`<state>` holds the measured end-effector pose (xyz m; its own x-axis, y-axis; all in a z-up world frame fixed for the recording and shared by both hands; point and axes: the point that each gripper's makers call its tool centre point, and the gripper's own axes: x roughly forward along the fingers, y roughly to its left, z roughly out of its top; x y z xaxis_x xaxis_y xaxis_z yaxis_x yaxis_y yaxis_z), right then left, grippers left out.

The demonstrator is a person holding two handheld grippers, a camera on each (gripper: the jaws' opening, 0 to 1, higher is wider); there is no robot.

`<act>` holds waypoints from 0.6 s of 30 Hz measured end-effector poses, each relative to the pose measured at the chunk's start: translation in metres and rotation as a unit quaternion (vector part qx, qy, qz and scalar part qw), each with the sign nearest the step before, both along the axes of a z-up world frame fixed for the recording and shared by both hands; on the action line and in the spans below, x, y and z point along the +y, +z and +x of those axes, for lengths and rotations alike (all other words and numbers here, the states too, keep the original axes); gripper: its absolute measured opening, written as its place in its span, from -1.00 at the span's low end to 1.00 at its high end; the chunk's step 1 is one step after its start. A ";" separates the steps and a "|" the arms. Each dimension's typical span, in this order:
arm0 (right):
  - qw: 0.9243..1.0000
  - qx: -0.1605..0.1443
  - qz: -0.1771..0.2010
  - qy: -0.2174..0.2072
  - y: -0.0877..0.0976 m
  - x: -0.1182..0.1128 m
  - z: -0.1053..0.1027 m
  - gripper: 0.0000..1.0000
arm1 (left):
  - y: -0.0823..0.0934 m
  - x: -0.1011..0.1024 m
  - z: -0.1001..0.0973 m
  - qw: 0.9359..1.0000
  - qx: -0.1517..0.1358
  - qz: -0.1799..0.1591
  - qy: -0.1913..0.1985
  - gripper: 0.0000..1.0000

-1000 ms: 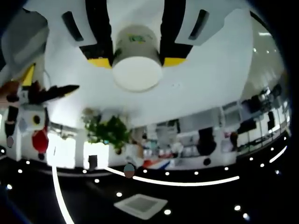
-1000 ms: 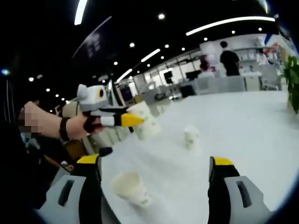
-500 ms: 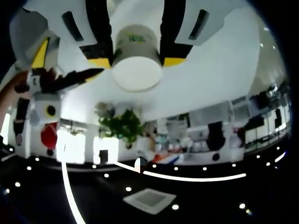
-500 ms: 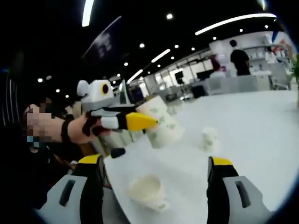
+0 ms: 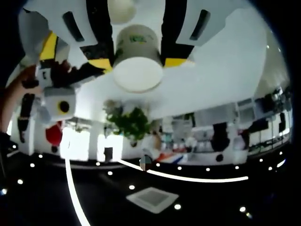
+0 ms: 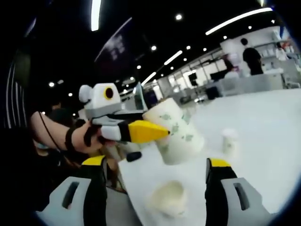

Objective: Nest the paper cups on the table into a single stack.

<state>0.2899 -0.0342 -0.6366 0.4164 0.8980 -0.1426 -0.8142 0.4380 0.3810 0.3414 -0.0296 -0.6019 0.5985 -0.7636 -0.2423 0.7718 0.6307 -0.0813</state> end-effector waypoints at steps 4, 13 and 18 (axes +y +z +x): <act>1.000 0.002 0.008 0.011 0.002 0.005 -0.006 0.60 | 0.001 0.000 -0.005 1.000 0.005 -0.005 0.001 -0.26; 1.000 -0.004 0.018 0.024 0.008 0.010 -0.016 0.55 | 0.001 0.000 -0.013 1.000 0.008 -0.004 -0.004 -0.26; 0.999 -0.007 0.026 0.027 0.012 0.007 -0.020 0.51 | 0.004 0.000 -0.019 1.000 0.013 -0.009 -0.009 -0.26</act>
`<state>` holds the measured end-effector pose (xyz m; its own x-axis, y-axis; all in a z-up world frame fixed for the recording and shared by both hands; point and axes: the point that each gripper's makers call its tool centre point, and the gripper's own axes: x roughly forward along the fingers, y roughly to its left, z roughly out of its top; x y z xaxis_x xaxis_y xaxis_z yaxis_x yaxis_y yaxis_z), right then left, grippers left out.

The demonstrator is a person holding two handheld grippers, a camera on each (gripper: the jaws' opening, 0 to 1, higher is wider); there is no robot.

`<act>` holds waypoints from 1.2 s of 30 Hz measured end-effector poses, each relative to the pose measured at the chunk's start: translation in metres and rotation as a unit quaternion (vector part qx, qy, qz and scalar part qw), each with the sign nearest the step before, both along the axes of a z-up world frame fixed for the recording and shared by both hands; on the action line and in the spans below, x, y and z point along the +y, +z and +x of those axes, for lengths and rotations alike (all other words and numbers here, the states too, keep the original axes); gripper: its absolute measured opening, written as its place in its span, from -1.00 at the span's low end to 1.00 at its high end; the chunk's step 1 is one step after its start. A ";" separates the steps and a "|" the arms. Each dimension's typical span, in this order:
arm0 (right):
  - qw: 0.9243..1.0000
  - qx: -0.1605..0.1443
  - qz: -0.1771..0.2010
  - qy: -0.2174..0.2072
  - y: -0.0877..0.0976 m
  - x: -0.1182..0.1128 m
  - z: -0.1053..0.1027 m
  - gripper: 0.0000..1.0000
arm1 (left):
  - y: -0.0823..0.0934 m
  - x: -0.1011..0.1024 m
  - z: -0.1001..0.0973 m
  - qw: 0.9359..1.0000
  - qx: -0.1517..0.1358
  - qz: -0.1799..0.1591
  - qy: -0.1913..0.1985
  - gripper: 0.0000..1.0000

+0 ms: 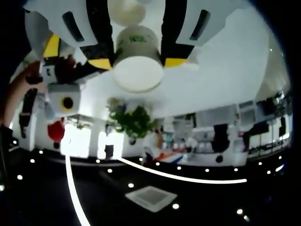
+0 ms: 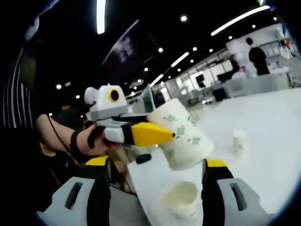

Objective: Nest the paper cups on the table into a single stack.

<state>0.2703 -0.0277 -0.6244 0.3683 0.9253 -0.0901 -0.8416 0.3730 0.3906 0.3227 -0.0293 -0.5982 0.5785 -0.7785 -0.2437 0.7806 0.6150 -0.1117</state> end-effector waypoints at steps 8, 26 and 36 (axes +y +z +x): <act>1.000 -0.014 0.014 0.005 0.011 -0.009 -0.003 0.42 | -0.001 0.004 -0.009 1.000 0.017 -0.008 -0.016 -0.25; 0.998 -0.022 0.043 0.042 0.033 -0.018 -0.007 0.02 | -0.003 0.011 -0.028 0.998 0.029 -0.013 -0.054 -0.26; 0.997 -0.016 0.061 0.051 0.042 -0.020 -0.008 -0.17 | -0.004 0.011 -0.036 0.998 0.024 -0.009 -0.063 -0.26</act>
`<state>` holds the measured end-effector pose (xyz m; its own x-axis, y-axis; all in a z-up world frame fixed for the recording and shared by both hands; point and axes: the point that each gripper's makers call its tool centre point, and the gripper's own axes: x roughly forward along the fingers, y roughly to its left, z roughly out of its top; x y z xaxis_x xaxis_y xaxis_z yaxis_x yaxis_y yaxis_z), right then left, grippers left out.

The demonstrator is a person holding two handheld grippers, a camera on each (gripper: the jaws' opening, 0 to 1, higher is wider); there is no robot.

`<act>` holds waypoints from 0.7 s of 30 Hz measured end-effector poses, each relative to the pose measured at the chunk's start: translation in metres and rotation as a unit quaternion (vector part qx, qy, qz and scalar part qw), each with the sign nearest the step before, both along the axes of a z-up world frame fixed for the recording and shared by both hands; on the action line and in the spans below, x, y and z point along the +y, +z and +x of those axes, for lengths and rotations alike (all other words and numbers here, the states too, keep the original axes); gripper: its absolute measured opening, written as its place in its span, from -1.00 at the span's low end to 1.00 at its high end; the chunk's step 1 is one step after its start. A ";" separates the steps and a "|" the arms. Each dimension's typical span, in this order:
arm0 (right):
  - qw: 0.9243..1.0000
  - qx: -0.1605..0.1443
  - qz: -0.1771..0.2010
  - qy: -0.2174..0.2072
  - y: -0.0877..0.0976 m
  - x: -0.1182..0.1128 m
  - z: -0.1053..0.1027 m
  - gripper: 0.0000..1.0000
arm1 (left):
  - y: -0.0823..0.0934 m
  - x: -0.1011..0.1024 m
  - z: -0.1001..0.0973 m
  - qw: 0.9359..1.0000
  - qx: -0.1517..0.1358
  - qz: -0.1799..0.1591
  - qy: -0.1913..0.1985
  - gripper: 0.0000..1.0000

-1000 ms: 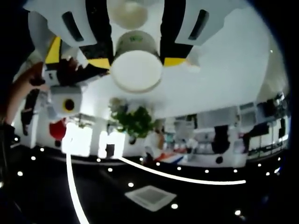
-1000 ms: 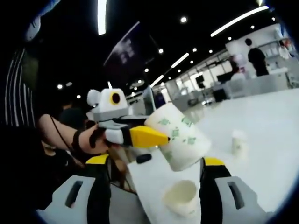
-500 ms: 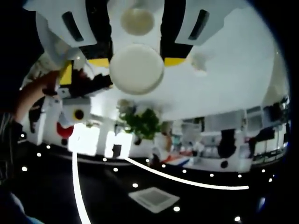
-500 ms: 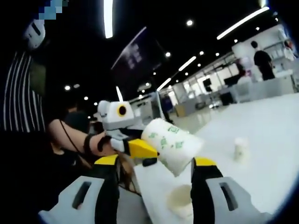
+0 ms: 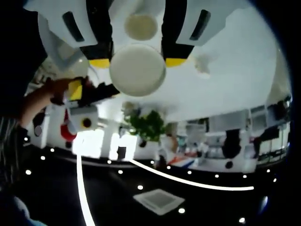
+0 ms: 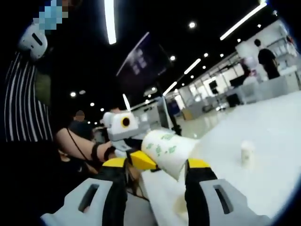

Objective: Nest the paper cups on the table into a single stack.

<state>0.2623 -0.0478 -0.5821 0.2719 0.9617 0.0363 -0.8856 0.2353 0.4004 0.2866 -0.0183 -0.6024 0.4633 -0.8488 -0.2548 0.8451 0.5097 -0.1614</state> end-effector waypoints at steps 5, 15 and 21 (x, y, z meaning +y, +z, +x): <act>1.000 0.000 0.011 0.005 0.006 -0.004 0.002 -0.37 | 0.001 -0.001 -0.004 1.000 -0.005 0.003 -0.005 -0.26; 1.000 0.010 0.019 0.015 0.008 -0.003 0.001 -0.65 | 0.002 -0.003 -0.008 1.000 -0.012 0.005 -0.012 -0.27; 0.999 0.016 0.020 0.030 0.008 -0.001 -0.001 -0.80 | 0.002 -0.002 -0.009 1.000 -0.015 0.006 -0.012 -0.30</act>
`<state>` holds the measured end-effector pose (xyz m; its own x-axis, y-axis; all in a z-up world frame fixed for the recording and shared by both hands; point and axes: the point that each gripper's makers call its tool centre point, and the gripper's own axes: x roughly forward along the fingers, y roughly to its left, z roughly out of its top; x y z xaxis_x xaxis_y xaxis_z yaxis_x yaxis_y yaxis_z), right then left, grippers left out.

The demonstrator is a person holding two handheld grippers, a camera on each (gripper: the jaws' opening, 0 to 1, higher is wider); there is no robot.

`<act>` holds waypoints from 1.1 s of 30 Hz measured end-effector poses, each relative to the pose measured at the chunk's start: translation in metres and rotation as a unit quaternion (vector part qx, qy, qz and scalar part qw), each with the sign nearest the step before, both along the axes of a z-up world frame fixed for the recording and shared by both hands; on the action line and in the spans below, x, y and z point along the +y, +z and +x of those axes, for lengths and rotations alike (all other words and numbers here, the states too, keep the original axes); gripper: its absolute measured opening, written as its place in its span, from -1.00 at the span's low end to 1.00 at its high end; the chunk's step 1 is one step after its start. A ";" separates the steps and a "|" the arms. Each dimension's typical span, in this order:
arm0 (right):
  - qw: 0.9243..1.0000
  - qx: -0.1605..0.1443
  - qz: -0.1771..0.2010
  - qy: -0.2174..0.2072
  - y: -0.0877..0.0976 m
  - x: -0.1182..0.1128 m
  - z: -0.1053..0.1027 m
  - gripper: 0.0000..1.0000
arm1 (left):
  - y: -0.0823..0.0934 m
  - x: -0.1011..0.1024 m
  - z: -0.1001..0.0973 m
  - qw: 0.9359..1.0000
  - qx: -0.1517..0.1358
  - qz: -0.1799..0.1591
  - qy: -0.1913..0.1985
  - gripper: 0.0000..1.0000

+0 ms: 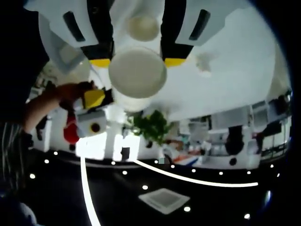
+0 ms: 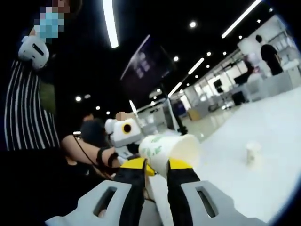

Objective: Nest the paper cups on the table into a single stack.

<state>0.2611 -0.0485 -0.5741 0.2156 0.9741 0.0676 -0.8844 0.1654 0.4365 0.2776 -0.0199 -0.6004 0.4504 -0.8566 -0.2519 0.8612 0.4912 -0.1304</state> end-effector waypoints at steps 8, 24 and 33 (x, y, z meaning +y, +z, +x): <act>0.999 0.018 0.019 0.026 0.004 0.005 -0.008 -0.94 | -0.003 0.002 -0.001 1.000 -0.008 0.009 -0.002 -0.33; 0.998 0.006 0.013 0.061 0.012 0.015 -0.013 -1.00 | -0.004 0.012 0.000 1.000 -0.021 0.003 0.020 -0.30; 0.998 0.015 0.000 0.065 0.007 0.016 -0.016 -1.00 | -0.014 0.019 -0.009 0.999 -0.022 0.005 0.029 -0.23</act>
<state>0.2453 -0.0325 -0.5673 0.0886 0.9941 0.0630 -0.8854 0.0496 0.4622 0.2682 -0.0006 -0.6142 0.5092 -0.8268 -0.2391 0.8366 0.5407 -0.0882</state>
